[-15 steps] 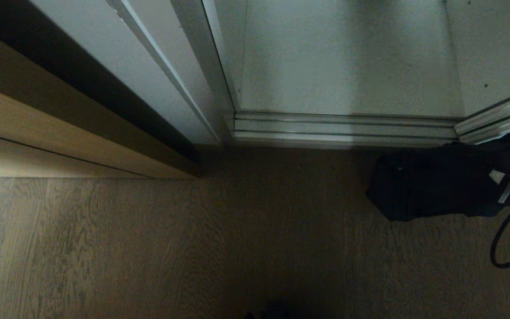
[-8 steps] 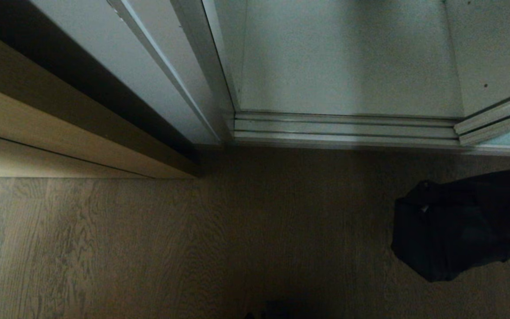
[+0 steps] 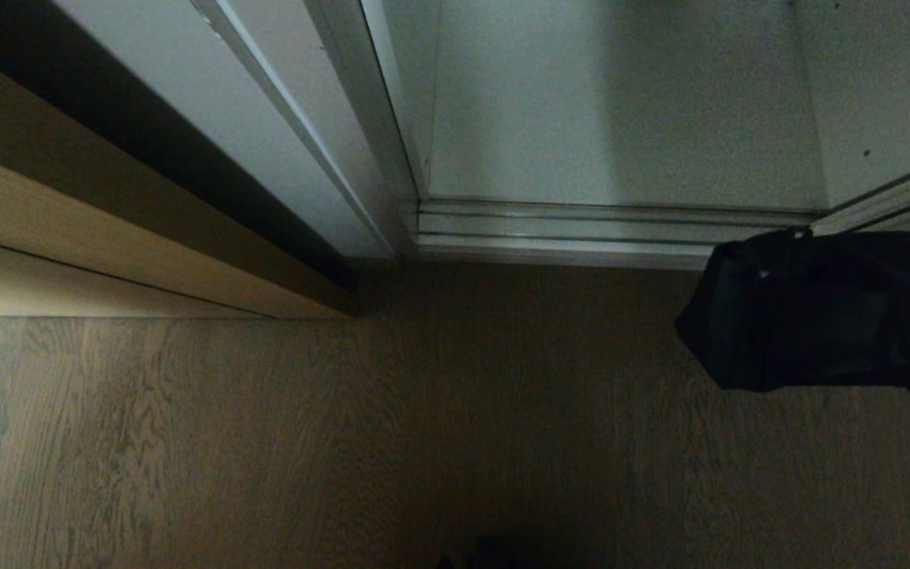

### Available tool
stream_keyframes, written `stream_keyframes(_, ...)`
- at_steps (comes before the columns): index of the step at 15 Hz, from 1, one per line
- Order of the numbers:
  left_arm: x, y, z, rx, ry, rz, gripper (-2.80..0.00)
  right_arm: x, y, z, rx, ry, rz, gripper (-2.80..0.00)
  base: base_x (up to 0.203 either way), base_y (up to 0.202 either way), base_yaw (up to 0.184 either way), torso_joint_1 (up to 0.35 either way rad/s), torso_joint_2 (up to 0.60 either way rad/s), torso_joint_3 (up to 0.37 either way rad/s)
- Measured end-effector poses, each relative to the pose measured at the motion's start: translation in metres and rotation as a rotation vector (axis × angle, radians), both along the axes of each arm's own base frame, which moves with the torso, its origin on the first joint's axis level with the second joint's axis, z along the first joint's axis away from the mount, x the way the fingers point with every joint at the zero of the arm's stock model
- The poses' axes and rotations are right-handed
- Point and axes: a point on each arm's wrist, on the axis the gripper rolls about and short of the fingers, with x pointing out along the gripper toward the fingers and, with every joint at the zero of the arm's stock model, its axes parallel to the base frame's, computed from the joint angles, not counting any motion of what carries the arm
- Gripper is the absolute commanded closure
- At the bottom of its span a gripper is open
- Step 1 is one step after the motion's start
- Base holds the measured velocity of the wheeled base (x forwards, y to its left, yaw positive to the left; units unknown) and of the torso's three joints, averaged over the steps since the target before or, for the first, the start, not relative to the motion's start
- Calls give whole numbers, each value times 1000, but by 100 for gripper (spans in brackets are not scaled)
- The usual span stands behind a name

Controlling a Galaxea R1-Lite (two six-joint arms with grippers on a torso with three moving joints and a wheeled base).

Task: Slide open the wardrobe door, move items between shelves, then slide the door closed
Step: Place the bag on the higher shelf

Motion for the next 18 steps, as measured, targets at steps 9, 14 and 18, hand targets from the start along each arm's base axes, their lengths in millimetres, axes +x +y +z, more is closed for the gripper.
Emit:
stream_keyframes(9,0,0,0,0,0,1,0,-43,6,1,51,-6,-62,0,0,0,0,0,0,0)
stream_keyframes(14,0,0,0,3,2,0,0,-51,7,3,49,-12,-85,0,0,0,0,0,0,0)
stream_keyframes(18,0,0,0,2,2,0,0,-48,5,9,50,-19,-90,0,0,0,0,0,0,0)
